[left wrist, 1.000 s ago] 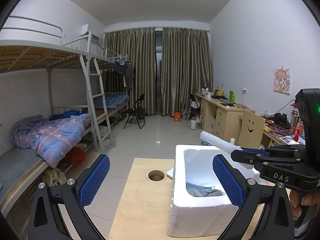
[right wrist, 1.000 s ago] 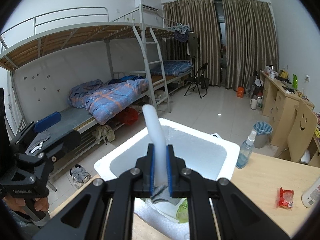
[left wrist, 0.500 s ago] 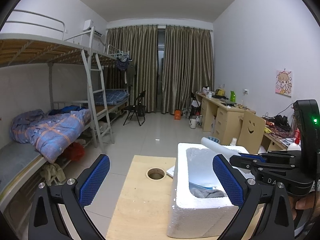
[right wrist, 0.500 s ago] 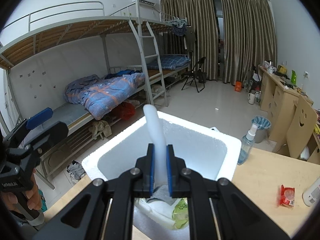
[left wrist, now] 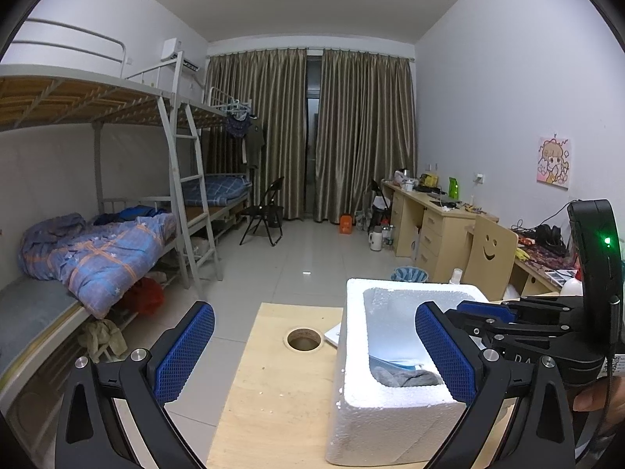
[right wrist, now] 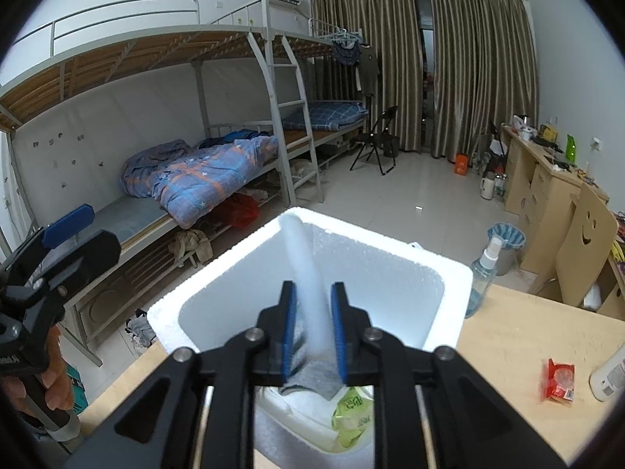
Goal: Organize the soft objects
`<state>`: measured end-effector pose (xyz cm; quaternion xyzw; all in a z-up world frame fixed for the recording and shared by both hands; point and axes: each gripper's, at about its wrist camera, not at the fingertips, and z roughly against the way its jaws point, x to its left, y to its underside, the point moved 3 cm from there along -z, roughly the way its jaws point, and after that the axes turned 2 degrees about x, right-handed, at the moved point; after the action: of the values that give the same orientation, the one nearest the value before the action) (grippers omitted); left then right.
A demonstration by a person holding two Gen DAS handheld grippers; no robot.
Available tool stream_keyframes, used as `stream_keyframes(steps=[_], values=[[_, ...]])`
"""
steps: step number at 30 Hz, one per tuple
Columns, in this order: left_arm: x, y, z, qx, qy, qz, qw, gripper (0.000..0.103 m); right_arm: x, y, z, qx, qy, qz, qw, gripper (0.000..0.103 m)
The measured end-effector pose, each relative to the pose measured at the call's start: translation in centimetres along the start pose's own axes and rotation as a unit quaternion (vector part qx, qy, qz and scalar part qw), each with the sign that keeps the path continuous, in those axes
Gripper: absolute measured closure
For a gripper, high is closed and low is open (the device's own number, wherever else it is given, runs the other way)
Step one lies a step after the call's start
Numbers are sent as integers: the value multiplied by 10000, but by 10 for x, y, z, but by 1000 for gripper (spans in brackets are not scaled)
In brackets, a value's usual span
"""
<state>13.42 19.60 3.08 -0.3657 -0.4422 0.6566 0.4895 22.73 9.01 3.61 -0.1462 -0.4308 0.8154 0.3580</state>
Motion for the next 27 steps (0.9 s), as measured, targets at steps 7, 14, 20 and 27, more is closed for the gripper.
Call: stream_keyframes(steps=[7,14,20,27], values=[[1,-1,0,7,6,3,10000,0,-3,2,3,-50,45,-44,10000,47],[0,-1,-1,26,-22,-13,10000,0,-7,2,6,-100,16,-135,9999,42],[-4,-3,-2,51,-37,4,10000,0,-11,2,11,-170,-13,-181,9997,26],[-18,-6,1,12,54,-38,10000,0,-25,5,34,-429,139,-362,9983,0]])
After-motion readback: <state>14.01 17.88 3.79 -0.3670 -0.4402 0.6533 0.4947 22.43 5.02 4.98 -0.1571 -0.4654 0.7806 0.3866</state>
